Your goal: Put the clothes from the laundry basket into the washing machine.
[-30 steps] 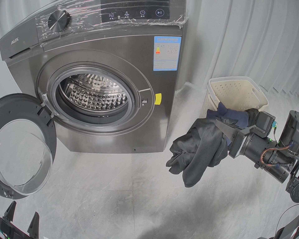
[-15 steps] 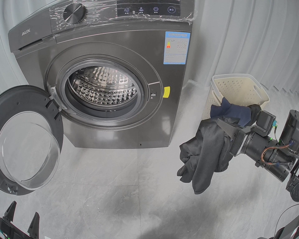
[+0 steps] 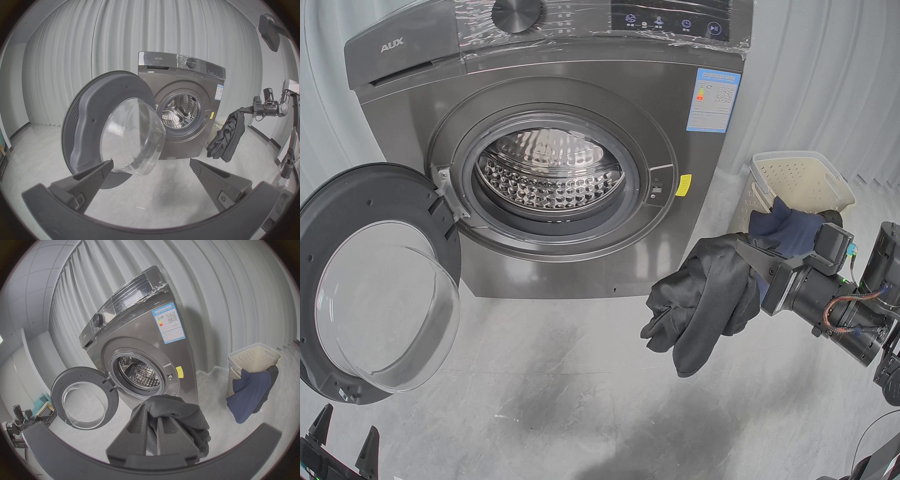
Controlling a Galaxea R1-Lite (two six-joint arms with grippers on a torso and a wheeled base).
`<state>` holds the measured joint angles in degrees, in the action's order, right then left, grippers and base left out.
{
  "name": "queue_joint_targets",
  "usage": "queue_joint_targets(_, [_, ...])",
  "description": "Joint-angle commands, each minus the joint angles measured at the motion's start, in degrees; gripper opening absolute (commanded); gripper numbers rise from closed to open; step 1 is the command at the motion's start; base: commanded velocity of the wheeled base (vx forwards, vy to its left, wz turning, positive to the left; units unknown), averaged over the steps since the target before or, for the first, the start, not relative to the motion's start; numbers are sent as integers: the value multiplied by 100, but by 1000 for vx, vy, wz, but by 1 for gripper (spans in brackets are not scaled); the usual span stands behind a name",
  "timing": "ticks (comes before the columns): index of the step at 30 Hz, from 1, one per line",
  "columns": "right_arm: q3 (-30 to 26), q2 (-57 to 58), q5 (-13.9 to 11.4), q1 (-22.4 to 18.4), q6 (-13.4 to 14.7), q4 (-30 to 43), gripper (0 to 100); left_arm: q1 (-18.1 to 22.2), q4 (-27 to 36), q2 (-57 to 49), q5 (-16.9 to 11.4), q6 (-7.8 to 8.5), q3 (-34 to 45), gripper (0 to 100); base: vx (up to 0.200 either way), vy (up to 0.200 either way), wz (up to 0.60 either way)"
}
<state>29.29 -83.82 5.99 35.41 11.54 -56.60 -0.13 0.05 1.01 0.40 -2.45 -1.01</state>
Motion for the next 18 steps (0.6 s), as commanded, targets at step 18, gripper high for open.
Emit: queue_joint_targets(18, [-47,-3,-10,71,120,0,0,-4,4,-66,4,-1,84,100,0,-44,0])
